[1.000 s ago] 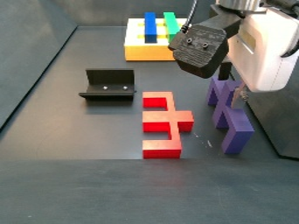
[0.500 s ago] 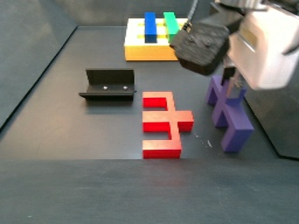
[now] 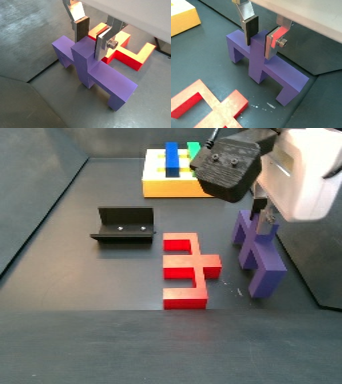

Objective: Pick up the purple object. Move up. Move to above the board. Insert the purple object.
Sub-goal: Pick up the purple object, then move up.

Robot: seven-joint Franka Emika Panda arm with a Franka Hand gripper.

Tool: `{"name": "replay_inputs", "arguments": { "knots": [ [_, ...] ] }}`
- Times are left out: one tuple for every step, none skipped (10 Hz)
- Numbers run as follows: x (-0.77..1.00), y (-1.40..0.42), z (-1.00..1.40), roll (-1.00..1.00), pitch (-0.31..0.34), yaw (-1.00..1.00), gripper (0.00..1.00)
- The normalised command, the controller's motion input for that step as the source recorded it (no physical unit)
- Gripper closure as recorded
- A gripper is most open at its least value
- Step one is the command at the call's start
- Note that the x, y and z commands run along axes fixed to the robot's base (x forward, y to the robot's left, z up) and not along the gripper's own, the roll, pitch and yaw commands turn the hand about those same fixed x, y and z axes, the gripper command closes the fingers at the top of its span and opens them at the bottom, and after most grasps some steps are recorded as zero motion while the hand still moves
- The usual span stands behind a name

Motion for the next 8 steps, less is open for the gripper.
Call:
{"name": "replay_inputs", "arguments": {
  "knots": [
    [0.0, 0.0, 0.0, 0.0, 0.0, 0.0, 1.0],
    [0.0, 0.0, 0.0, 0.0, 0.0, 0.0, 1.0],
    [0.0, 0.0, 0.0, 0.0, 0.0, 0.0, 1.0],
    [0.0, 0.0, 0.0, 0.0, 0.0, 0.0, 1.0],
    [0.0, 0.0, 0.0, 0.0, 0.0, 0.0, 1.0],
    [0.0, 0.0, 0.0, 0.0, 0.0, 0.0, 1.0],
    [0.0, 0.0, 0.0, 0.0, 0.0, 0.0, 1.0],
    [0.0, 0.0, 0.83, 0.0, 0.0, 0.0, 1.0]
  ]
}}
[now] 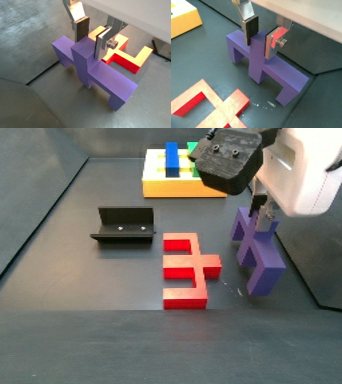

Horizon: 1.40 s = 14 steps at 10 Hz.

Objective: Pick up the purple object. Move up. Move to above the board. Insert the purple object.
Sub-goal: Move up, then move to above the board.

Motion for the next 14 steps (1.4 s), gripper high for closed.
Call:
{"name": "replay_inputs", "arguments": {
  "knots": [
    [-0.06, -0.04, 0.83, -0.02, 0.043, 0.03, 1.0],
    [-0.09, -0.04, 0.7, 0.0, 0.062, 0.03, 1.0],
    [-0.04, -0.01, 0.32, 0.06, 0.052, 0.03, 1.0],
    [0.0, 0.0, 1.4, 0.0, 0.0, 0.0, 1.0],
    [-0.01, 0.01, 1.4, -0.04, 0.007, -0.02, 1.0],
    [-0.07, 0.0, 1.4, -0.01, 0.021, -0.01, 1.0],
    [-0.02, -0.01, 1.4, 0.01, 0.006, 0.0, 1.0],
    [0.06, 0.02, 0.5, -0.01, 0.074, 0.0, 1.0],
    [0.06, 0.01, 0.18, -0.01, 0.104, 0.0, 1.0],
    [0.41, -1.4, 0.13, 0.0, 0.041, 1.0, 1.0],
    [0.4, -1.4, 0.14, 0.0, 0.041, 1.0, 1.0],
    [0.41, -1.4, 0.14, 0.01, 0.044, 1.0, 1.0],
    [0.41, -1.4, 0.14, -0.01, 0.044, 1.0, 1.0],
    [0.43, -1.4, 0.15, 0.0, 0.052, 1.0, 1.0]
  ]
}}
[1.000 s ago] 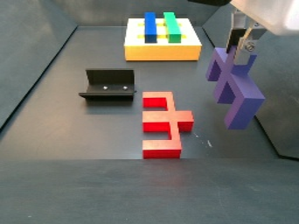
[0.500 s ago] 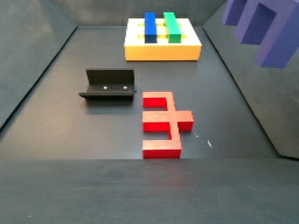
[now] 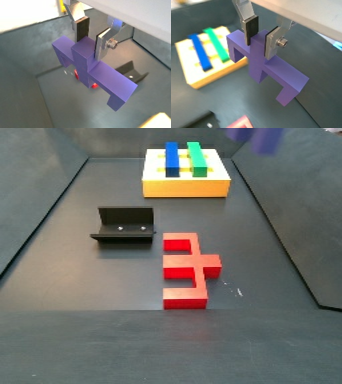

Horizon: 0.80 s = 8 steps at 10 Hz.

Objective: Pick up the purple object. Move up. Move to above the board. Insert the purple object.
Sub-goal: Move to above the board.

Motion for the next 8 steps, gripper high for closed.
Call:
{"name": "replay_inputs", "arguments": {
  "knots": [
    [0.44, -1.4, 0.14, 0.0, 0.06, 1.0, 1.0],
    [0.46, -1.4, 0.15, -0.01, 0.068, 1.0, 1.0],
    [0.46, -1.4, 0.16, 0.0, 0.077, 1.0, 1.0],
    [0.47, -1.4, 0.16, 0.0, 0.085, 1.0, 1.0],
    [0.5, -1.4, 0.17, 0.0, 0.099, 1.0, 1.0],
    [0.52, -1.4, 0.18, 0.0, 0.109, 1.0, 1.0],
    [0.55, -1.4, 0.19, 0.0, 0.12, 1.0, 1.0],
    [0.25, -0.51, 0.08, 0.01, 0.14, 1.0, 1.0]
  ]
}}
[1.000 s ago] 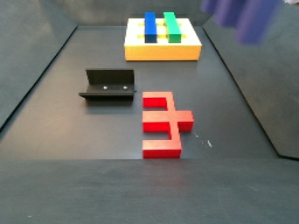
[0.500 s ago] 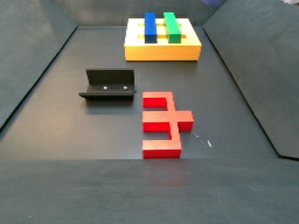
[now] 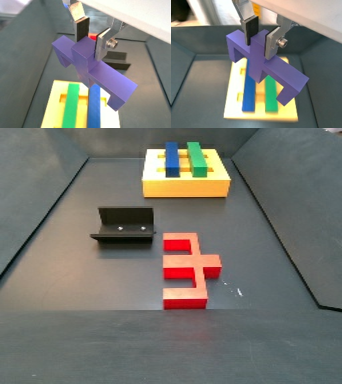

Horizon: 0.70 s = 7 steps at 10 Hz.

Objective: Pick up the purple object. Move up. Move to above the board. Insert the purple object.
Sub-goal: Move to above the board.

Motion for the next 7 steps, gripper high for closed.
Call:
{"name": "replay_inputs", "arguments": {
  "knots": [
    [0.13, -0.19, 0.05, 0.01, 0.145, 1.0, 1.0],
    [0.04, -0.09, 0.03, 0.0, 0.131, 1.0, 1.0],
    [0.02, -0.06, 0.02, 0.01, 0.136, 1.0, 1.0],
    [0.04, -0.04, 0.03, 0.01, 0.151, 1.0, 1.0],
    [0.04, -0.03, 0.03, 0.01, 0.173, 1.0, 1.0],
    [0.05, -0.03, 0.03, 0.02, 0.211, 1.0, 1.0],
    [0.06, -0.03, 0.03, 0.03, 0.233, 0.89, 1.0]
  ]
}}
